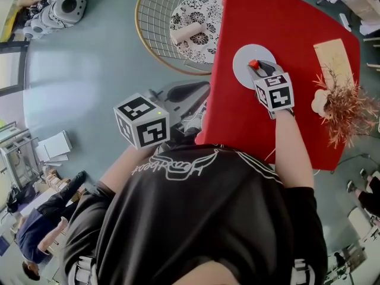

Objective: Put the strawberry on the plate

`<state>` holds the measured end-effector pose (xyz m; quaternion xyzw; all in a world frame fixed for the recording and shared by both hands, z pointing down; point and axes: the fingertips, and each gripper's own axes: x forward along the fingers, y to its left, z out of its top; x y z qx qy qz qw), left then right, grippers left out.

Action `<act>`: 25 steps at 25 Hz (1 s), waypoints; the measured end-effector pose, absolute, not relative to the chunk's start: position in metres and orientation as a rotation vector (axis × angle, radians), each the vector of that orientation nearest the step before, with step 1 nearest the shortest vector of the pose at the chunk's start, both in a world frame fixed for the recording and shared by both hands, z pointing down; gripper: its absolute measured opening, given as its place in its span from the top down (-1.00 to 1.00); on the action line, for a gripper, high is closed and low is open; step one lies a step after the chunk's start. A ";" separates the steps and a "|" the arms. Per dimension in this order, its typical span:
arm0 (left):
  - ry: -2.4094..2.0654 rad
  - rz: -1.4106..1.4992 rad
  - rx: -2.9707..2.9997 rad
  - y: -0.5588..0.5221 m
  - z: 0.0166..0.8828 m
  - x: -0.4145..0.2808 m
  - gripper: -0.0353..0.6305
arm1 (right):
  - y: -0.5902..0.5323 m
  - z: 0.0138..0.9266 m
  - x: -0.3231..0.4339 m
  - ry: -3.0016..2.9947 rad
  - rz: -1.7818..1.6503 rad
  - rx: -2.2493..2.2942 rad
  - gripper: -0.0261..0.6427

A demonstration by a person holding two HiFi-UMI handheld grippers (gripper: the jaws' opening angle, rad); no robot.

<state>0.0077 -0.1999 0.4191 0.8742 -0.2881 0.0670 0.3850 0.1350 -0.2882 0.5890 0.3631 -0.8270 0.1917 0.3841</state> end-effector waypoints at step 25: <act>-0.729 0.155 2.246 -0.185 0.411 -0.019 0.87 | -0.282 0.578 0.139 -2.078 0.481 1.035 0.23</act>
